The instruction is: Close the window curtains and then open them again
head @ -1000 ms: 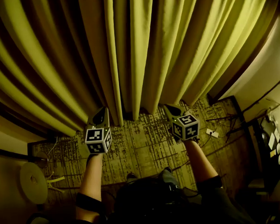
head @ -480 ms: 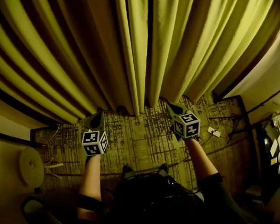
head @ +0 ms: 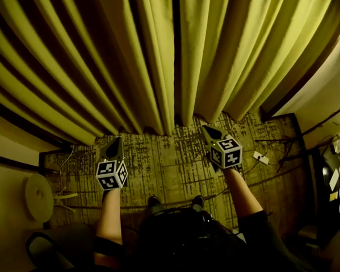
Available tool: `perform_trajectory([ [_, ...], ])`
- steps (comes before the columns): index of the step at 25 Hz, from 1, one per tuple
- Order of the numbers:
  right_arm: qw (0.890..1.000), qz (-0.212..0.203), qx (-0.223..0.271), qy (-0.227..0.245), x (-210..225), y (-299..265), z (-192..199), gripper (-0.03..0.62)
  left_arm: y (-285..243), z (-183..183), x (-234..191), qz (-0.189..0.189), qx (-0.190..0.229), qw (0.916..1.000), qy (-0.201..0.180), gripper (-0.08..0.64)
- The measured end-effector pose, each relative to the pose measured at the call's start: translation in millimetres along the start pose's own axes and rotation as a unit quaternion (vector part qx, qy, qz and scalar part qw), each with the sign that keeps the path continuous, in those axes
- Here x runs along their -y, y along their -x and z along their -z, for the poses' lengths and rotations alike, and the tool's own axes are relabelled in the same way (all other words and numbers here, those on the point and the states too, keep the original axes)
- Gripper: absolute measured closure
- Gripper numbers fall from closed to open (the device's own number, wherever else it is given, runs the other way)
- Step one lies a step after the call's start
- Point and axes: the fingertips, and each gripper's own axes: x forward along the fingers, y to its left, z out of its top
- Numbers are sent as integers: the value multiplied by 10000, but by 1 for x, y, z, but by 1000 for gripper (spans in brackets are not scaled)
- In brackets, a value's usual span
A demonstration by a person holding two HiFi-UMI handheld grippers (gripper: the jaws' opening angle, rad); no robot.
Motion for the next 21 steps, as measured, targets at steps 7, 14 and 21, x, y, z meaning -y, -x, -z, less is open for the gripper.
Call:
perform_trajectory([
  [7, 10000, 16, -75, 56, 3, 6, 4, 592, 3, 2, 9, 35, 32, 10000, -40, 557],
  [14, 9998, 57, -122, 134, 7, 12, 3, 592, 3, 6, 14, 71, 43, 10000, 21, 557],
  [21, 9997, 105, -148, 141, 11, 17, 6, 592, 3, 11, 20, 121, 14, 9999, 11, 557],
])
